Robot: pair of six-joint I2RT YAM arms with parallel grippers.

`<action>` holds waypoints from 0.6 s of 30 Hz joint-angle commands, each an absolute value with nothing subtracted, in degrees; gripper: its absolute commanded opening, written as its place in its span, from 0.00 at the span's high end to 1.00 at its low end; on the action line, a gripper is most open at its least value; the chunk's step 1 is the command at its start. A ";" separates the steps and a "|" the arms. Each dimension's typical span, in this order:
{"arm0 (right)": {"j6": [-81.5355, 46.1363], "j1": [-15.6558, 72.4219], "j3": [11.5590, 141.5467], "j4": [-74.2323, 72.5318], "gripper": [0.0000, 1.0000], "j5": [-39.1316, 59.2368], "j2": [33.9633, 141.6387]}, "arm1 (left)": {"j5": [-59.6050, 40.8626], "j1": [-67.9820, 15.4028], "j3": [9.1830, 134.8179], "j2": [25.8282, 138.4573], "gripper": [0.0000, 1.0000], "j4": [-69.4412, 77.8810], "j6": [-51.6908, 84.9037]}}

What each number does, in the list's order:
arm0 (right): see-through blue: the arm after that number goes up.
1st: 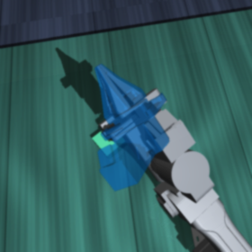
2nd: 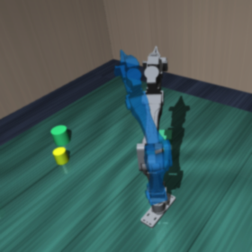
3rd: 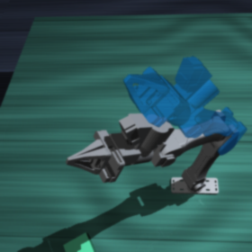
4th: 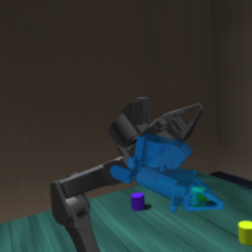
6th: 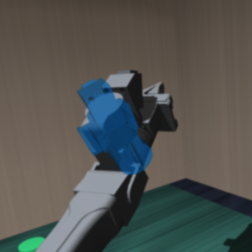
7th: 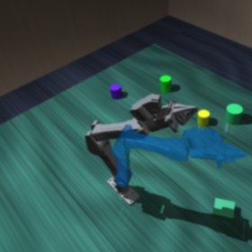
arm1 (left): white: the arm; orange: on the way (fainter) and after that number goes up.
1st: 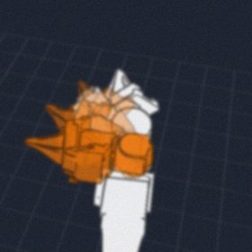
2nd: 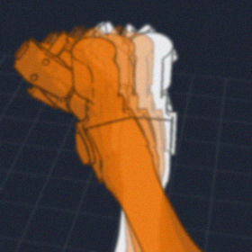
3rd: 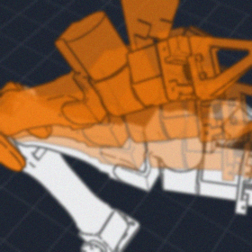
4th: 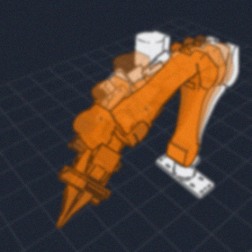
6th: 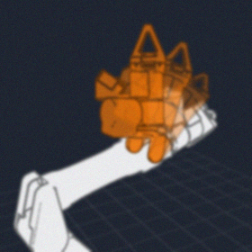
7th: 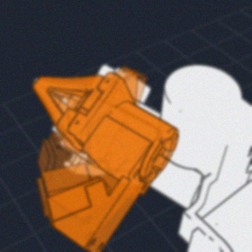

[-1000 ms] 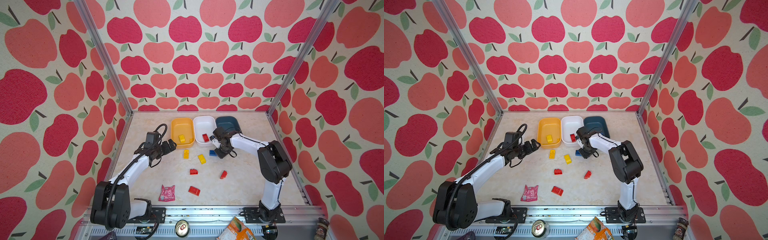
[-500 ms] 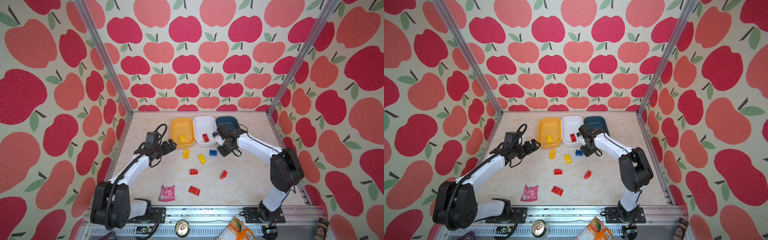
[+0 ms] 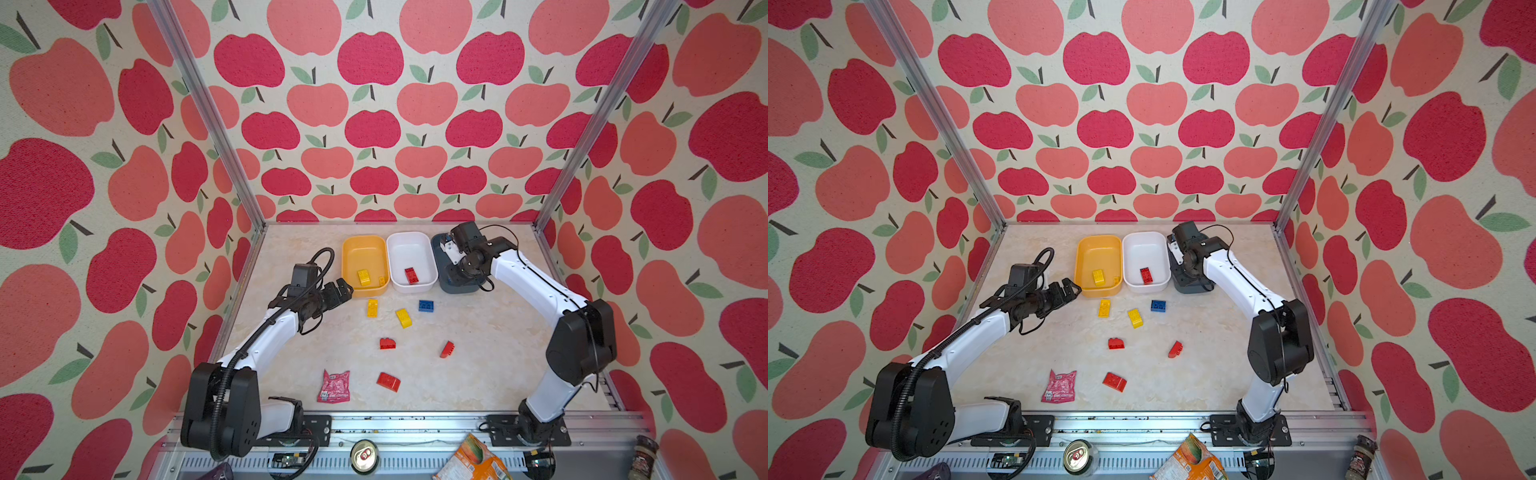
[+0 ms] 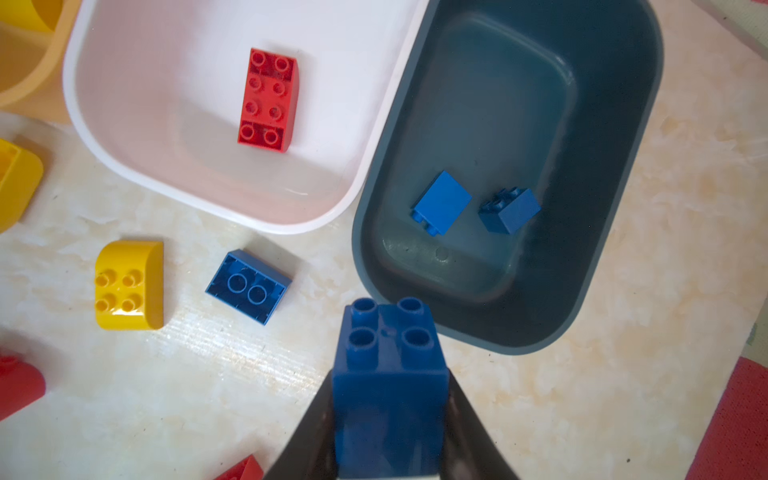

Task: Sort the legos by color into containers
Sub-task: 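Grasp the light blue brick, carry it into the teal bin, open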

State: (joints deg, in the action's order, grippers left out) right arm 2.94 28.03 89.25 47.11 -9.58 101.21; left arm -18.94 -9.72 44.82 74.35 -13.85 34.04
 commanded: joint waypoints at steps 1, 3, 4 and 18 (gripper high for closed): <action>2.03 25.85 93.26 46.53 0.69 -9.43 106.33 | -19.42 -9.47 45.09 74.29 0.01 -14.19 33.94; 1.70 24.62 95.59 46.41 0.69 -9.31 109.15 | -19.34 -9.36 45.09 74.19 0.01 -14.31 33.95; 1.37 24.01 96.63 46.18 0.69 -9.16 110.53 | -19.34 -9.41 45.09 74.17 0.01 -14.41 33.86; -1.25 21.08 107.05 44.98 0.69 -8.34 124.54 | -19.21 -9.39 45.26 74.31 0.01 -14.68 33.88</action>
State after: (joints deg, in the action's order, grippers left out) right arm 0.32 21.71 104.29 44.80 -8.95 123.00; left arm -18.92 -9.72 44.82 74.35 -13.87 34.04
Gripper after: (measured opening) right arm 0.360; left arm 0.992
